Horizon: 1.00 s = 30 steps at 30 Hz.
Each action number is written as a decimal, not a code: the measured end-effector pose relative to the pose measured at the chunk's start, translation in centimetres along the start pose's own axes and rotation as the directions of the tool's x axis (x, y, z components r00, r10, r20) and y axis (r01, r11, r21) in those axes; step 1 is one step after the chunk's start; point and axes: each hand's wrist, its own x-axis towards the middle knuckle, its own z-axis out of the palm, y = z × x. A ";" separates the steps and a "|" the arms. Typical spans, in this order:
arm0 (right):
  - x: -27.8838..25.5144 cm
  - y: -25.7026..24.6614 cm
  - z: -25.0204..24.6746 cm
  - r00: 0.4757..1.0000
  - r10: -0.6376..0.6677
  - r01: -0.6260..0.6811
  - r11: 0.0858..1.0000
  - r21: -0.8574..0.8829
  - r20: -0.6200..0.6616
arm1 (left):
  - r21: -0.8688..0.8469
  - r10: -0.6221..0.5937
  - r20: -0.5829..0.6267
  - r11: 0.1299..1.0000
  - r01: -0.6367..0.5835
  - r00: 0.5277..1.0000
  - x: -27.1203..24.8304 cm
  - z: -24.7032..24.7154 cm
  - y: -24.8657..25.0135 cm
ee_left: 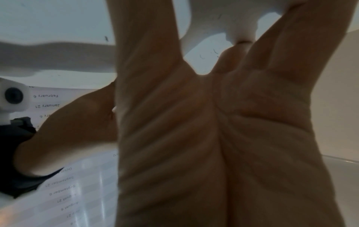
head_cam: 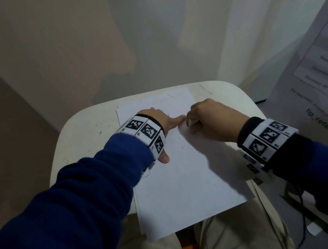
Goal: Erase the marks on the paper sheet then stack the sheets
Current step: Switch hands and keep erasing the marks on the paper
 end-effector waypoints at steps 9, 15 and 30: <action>-1.0 0.6 0.4 0.998 -0.024 0.024 1.000 -0.002 0.060 | -0.031 -0.008 0.012 0.999 0.008 1.000 0.5 -0.1 0.0; -0.5 1.0 0.4 1.000 0.016 -0.016 1.000 0.005 -0.004 | 0.003 -0.012 -0.004 1.000 0.012 1.000 0.4 -0.1 0.7; -1.5 1.6 -0.3 0.995 0.011 -0.013 1.000 0.011 0.102 | 0.027 -0.004 -0.016 1.000 0.004 1.000 0.3 -0.2 1.1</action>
